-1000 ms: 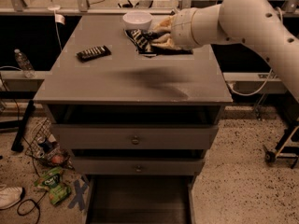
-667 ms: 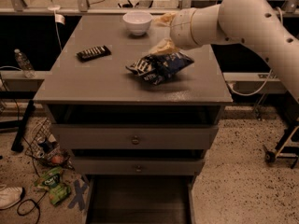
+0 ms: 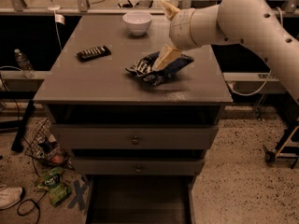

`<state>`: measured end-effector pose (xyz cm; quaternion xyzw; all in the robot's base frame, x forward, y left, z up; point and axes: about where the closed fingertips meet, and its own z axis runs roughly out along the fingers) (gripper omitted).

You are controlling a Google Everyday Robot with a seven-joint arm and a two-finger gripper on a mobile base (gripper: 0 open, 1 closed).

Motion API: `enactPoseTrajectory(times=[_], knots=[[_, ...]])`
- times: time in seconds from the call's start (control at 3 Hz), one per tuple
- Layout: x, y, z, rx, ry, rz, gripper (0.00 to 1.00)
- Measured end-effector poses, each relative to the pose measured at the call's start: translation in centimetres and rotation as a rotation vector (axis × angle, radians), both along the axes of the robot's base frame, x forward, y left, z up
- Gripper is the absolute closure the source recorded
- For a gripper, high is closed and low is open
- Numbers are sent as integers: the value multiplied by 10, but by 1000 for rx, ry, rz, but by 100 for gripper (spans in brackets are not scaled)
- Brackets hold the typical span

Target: Pick blue chip bag from bottom drawer and place on counter

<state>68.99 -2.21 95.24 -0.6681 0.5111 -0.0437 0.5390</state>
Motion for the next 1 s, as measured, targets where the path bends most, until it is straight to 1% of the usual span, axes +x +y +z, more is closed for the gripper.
enactPoseTrajectory(times=[0.33,0.67,1.0], knots=[[-2,-28,3,49,7,-87,0],[-9,-85,8,92,-8,-267,0],[-4,-78,14,141,-10,-278,0]])
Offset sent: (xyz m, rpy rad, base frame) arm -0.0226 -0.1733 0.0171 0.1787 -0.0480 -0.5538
